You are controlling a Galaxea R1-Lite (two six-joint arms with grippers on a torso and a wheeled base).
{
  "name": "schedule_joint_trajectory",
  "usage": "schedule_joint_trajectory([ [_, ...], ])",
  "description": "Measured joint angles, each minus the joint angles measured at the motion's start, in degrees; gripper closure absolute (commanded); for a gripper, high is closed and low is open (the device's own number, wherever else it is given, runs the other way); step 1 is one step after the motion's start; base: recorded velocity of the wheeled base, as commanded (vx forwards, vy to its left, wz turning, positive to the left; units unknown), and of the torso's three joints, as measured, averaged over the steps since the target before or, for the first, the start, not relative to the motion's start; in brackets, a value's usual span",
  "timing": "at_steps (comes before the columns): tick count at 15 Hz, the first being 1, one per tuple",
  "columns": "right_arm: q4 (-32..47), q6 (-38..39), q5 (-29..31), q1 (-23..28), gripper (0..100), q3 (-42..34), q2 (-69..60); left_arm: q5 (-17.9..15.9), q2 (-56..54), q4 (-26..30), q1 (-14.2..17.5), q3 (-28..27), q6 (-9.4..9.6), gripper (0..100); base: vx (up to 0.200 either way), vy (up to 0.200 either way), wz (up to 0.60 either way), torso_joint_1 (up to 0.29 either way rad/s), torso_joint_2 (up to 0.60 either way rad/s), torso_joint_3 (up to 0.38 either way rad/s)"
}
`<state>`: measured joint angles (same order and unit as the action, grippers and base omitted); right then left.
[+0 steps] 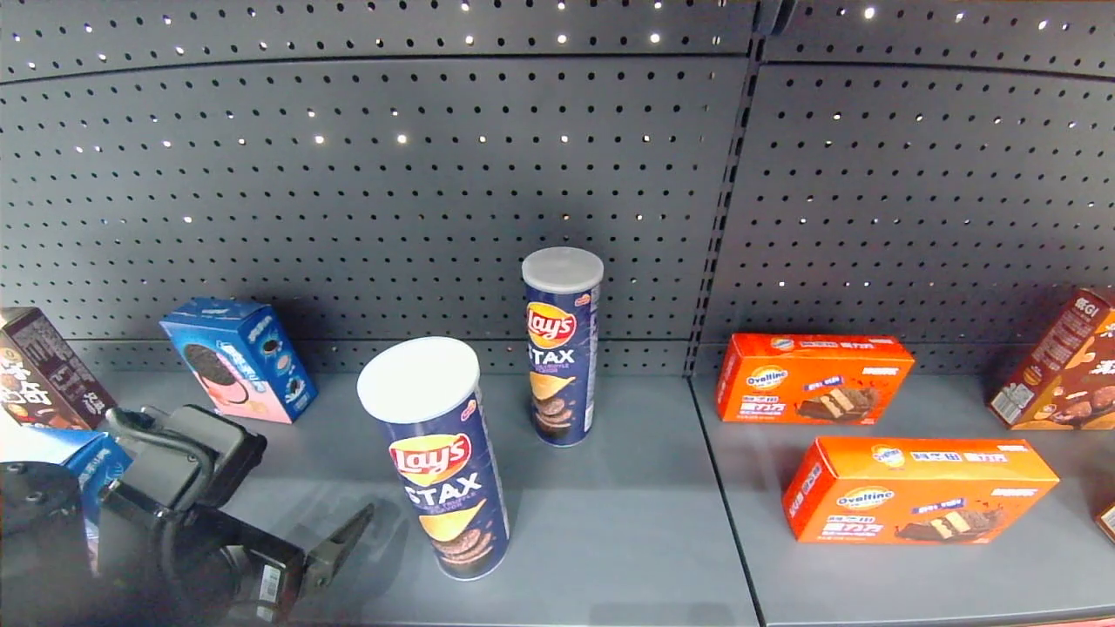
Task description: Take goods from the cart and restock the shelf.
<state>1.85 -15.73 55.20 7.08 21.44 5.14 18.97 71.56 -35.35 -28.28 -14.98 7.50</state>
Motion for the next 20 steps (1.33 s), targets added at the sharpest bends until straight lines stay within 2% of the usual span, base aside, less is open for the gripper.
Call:
schedule_joint_trajectory([
  [9,0.0,0.0,0.0,0.0,0,0.7,0.0,0.0,5.5,-0.1,-4.9,-4.8,-0.02,0,0.0,0.0,0.0,0.0,0.0,0.0],
  [20,0.0,-0.1,-0.4,-0.1,0,1.2,0.1,0.0,9.2,-0.2,-8.6,-7.2,-0.09,0,0.0,0.0,0.0,0.0,0.0,0.0],
])
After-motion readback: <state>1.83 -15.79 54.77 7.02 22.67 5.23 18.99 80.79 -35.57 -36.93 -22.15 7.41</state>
